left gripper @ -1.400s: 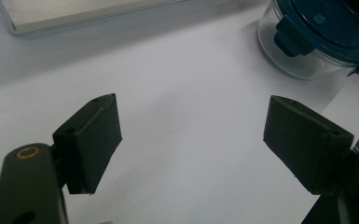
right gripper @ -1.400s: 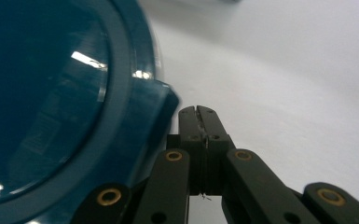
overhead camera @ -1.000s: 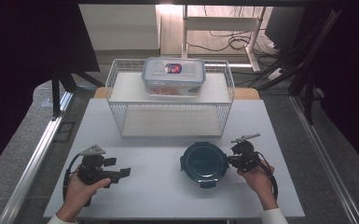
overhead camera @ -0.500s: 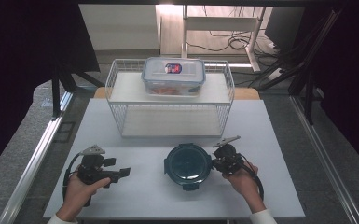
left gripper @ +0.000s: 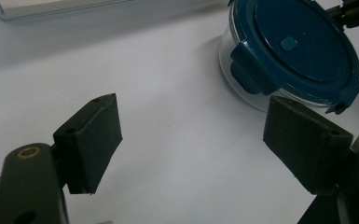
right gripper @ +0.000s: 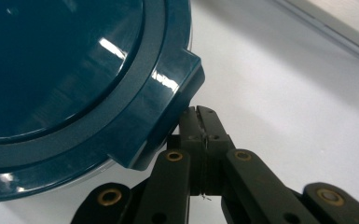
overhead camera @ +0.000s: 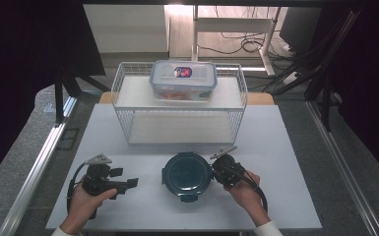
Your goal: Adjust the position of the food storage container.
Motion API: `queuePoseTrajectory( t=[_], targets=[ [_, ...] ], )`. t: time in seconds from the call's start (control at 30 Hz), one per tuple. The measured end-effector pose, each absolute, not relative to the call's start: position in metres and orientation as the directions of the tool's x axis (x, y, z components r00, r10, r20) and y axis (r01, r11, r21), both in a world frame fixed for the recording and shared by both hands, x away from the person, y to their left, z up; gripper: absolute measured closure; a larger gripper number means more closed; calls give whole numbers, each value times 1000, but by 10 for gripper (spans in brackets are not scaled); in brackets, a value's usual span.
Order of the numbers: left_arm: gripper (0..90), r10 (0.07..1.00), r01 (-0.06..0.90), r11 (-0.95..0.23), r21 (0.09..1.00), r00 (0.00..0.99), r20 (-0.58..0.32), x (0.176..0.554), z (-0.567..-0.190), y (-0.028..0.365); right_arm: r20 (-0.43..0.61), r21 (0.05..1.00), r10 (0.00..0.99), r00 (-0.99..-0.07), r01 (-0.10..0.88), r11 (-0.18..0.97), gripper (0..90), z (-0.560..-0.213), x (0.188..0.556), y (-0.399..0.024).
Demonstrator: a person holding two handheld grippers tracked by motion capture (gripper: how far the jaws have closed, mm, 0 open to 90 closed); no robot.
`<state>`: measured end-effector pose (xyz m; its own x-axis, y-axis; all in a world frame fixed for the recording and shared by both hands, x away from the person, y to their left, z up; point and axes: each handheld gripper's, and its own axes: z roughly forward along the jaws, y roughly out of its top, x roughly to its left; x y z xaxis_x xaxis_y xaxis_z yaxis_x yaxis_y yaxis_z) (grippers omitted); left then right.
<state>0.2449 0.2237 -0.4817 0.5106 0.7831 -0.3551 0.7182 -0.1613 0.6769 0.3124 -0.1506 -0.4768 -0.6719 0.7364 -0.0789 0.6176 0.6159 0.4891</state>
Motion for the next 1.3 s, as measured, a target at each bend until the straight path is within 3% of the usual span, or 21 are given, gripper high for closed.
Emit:
queuePoseTrajectory(
  t=[0.6, 1.03, 1.1, 1.23, 1.3],
  targets=[
    [187, 785, 728, -152, 669, 500, -366, 244, -485, 222, -97, 489, 707, -700, 585, 646, 895, -475, 308, -147],
    [186, 805, 717, -123, 687, 477, -353, 241, -484, 225, 72, 639, 791, -607, 638, 431, 881, -452, 294, -198],
    [186, 804, 718, -119, 686, 475, -358, 242, -484, 224, 108, 650, 792, -601, 645, 401, 805, -453, 291, -204],
    [186, 802, 717, -120, 687, 477, -359, 242, -484, 222, 210, 686, 793, -573, 664, 298, 433, -452, 291, -213],
    [186, 798, 715, -107, 691, 476, -369, 242, -481, 221, 250, 694, 778, -576, 667, 271, 348, -450, 291, -214]
  ],
)
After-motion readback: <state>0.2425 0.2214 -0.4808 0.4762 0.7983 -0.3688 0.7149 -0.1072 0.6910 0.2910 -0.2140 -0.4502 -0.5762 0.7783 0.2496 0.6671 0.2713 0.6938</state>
